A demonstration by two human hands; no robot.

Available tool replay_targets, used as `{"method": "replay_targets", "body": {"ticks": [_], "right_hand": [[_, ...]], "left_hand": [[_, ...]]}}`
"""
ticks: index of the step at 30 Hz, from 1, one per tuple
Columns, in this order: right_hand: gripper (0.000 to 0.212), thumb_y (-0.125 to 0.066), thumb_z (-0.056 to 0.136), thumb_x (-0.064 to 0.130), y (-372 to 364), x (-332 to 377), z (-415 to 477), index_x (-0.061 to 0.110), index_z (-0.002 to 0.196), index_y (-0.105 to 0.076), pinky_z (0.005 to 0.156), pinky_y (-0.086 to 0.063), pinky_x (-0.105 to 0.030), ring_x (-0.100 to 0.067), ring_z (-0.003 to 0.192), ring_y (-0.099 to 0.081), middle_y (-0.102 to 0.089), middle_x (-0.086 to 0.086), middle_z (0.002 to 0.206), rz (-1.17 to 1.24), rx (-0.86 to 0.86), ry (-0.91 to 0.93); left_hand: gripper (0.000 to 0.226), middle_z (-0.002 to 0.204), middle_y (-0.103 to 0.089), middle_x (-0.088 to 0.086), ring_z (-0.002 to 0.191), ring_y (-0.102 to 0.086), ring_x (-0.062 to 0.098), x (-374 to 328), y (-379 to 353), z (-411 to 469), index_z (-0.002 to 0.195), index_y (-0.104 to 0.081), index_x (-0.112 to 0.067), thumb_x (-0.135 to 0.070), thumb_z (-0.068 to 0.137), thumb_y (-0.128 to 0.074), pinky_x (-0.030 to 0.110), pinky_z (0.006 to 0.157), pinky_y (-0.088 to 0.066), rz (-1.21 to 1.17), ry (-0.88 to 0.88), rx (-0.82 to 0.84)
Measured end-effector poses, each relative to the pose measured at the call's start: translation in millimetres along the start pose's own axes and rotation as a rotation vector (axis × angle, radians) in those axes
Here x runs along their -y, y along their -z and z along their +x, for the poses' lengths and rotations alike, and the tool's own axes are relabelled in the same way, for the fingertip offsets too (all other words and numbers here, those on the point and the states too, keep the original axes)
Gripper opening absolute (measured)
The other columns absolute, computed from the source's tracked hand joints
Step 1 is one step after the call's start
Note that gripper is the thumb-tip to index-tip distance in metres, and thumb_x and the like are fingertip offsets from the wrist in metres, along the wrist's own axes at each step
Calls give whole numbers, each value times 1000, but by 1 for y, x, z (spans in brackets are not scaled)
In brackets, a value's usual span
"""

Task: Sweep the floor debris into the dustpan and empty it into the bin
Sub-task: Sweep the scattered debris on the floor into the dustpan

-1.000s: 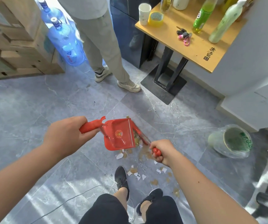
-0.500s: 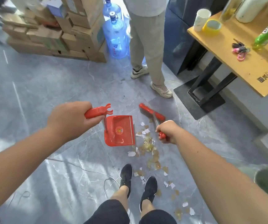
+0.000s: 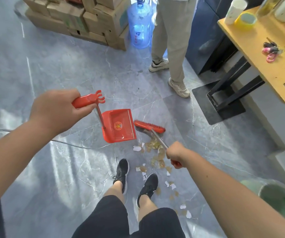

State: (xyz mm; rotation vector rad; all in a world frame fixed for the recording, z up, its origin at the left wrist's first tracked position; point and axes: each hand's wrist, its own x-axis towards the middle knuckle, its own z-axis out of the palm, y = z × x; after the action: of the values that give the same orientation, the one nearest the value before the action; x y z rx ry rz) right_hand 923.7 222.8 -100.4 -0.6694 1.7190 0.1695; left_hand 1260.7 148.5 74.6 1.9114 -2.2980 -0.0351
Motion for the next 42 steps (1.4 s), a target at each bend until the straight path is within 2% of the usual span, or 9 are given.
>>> {"method": "replay_targets", "body": {"ticks": [6, 11, 16, 22, 25, 28, 31, 36, 42], "right_hand": [[16, -43, 86, -10, 3, 16, -22, 5, 82, -44, 43, -30, -22, -18, 50, -33, -34, -5, 67, -81, 40, -25], [22, -45, 86, -7, 6, 47, -40, 7, 69, -44, 42, -34, -17, -16, 45, -36, -39, -4, 54, -54, 33, -49], [16, -44, 86, -7, 3, 90, -58, 3, 75, -49, 39, -36, -16, -16, 46, -35, -43, -9, 59, -26, -15, -15], [13, -48, 90, -5, -59, 123, -63, 3, 80, -50, 41, -37, -18, -18, 47, -40, -44, -9, 59, -27, -73, 55], [15, -48, 91, -4, -97, 133, -61, 4, 78, -49, 42, -37, -19, -17, 47, -42, -45, -8, 60, 92, -80, 70], [9, -48, 91, -5, -132, 137, -57, 3, 91, -51, 37, -34, -16, -14, 46, -39, -43, -9, 65, 342, -45, 64], [13, -46, 93, -4, -166, 135, -50, 6, 101, -49, 35, -31, -14, -9, 39, -41, -42, -7, 67, 570, 45, 50], [10, -46, 96, -1, -215, 136, -47, 6, 90, -49, 31, -32, -13, -4, 33, -42, -42, -6, 68, 777, 156, 25], [12, -42, 97, 0, -253, 129, -40, 5, 87, -47, 30, -32, -11, -4, 34, -43, -42, -7, 72, 1013, 290, -35]], "left_hand": [[52, 53, -46, -2, 53, -48, 31, 9, 9, -20, 61, -52, -17, -67, 78, -59, 33, 51, -39, -32, 26, 12], [52, 50, -48, -6, 51, -52, 27, 22, 13, -33, 59, -52, -22, -71, 74, -60, 35, 52, -47, -66, 45, 25], [51, 50, -50, -6, 53, -55, 28, 49, 13, -42, 59, -55, -21, -71, 71, -64, 36, 53, -49, -113, 36, 29], [54, 49, -49, -1, 53, -52, 27, 107, 18, -65, 58, -55, -18, -69, 70, -66, 32, 53, -44, -179, 68, 7], [54, 49, -48, -2, 53, -51, 27, 138, 23, -78, 58, -55, -18, -70, 70, -63, 28, 53, -39, -189, 76, -1], [53, 50, -49, -1, 54, -51, 27, 171, 28, -90, 58, -54, -19, -70, 70, -63, 27, 53, -35, -175, 100, -17], [51, 49, -48, -2, 54, -49, 29, 199, 31, -102, 56, -48, -22, -69, 71, -65, 29, 54, -35, -172, 107, -21], [50, 52, -50, -1, 56, -51, 30, 236, 31, -121, 61, -59, -19, -68, 71, -65, 30, 54, -38, -155, 97, -11], [51, 50, -49, 0, 54, -51, 30, 263, 35, -141, 59, -55, -19, -67, 72, -65, 32, 53, -39, -107, 108, 16]]}}
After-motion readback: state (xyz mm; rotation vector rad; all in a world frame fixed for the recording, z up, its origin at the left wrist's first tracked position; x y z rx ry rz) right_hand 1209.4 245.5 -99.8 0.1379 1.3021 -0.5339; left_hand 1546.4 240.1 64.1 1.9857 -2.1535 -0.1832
